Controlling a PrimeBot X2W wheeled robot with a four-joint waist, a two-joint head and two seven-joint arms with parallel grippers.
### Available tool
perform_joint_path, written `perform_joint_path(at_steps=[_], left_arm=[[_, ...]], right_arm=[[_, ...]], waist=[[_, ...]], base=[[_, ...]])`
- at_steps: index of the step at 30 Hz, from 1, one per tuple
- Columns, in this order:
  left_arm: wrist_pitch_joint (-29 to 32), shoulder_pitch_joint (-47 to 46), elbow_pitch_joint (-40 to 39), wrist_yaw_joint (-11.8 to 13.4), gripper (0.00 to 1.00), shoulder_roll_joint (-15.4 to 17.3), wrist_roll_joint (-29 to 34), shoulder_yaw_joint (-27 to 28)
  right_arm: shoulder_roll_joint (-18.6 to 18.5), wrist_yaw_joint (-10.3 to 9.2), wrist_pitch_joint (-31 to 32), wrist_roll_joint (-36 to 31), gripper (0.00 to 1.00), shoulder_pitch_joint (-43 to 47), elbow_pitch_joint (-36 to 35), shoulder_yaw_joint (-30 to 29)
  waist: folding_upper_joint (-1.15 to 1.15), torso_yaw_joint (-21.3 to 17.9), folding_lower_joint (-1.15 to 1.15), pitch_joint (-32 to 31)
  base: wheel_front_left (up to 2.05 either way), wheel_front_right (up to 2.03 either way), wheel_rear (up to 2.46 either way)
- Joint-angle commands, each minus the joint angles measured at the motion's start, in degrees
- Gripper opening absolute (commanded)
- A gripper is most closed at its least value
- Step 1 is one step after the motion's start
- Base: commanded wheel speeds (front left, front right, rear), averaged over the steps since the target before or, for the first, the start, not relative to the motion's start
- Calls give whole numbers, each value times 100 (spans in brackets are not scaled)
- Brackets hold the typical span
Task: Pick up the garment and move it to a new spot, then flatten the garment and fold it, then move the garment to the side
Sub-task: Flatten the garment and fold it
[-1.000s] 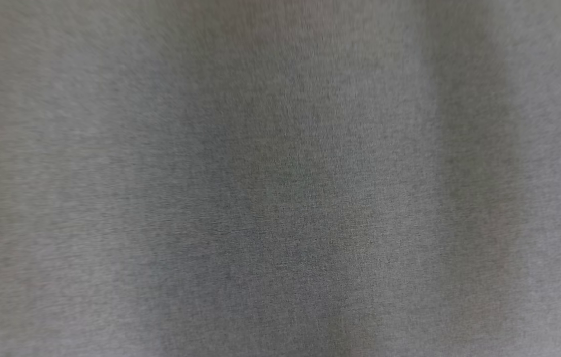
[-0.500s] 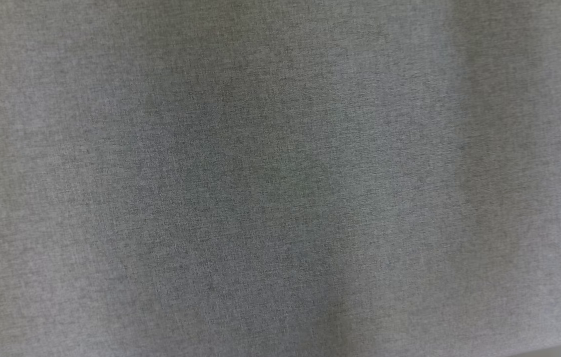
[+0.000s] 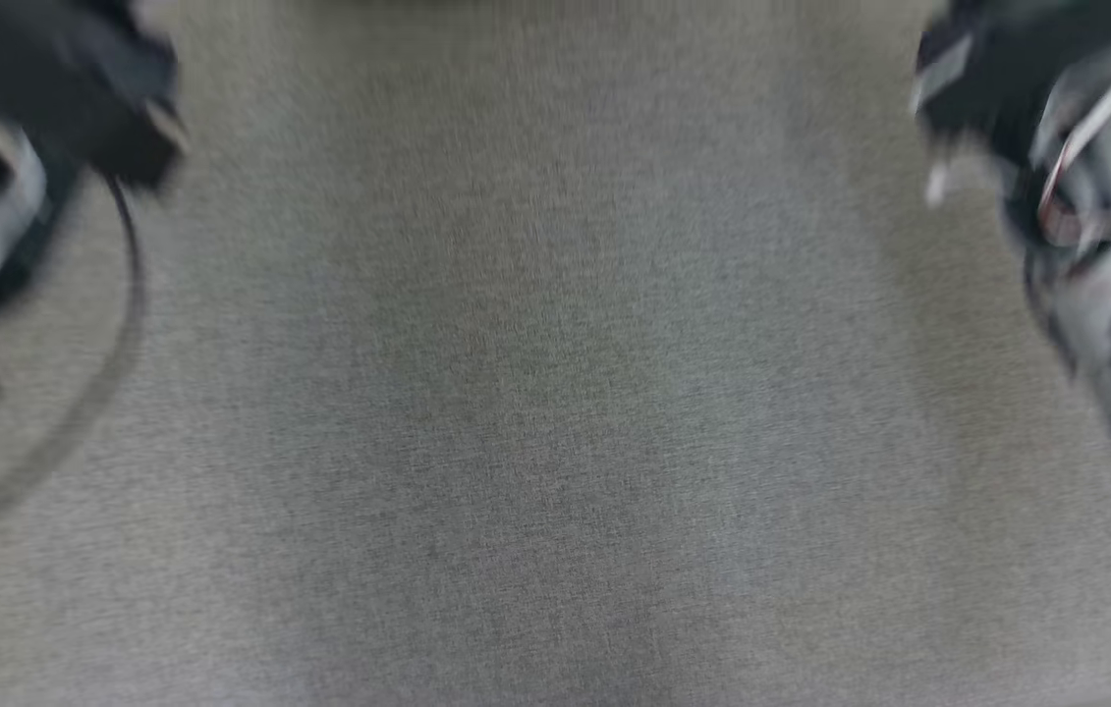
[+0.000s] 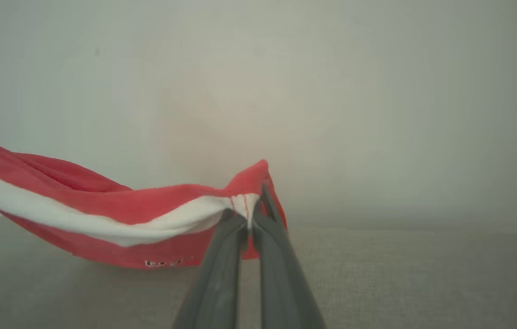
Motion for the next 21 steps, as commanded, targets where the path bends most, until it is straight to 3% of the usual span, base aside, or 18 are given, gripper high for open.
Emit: perform_joint_path(at_steps=[1,7,13,21], left_arm=[[-18,341,-206,90,0,27,23,141],[-19,2111,-1113,444,0,68,318,282],[-19,3930,-1572,718,0,-217,470,631],[-20,5593,-1274,624,0,-655,1052,943]], right_arm=[[-58,-13,-35,52,0,321,-158,17],[-344,-13,-34,180,0,1950,-888,-192],[-433,-13,128,-26,0,3640,-1425,-734],[-208,-13,352,-361,0,5390,-1830,-1525]], waist=[[0,52,1,-511],[0,51,1,-969],[0,47,1,-1349],[0,106,1,-1767]], base=[[0,0,0],[0,0,0],[0,0,0],[0,0,0]])
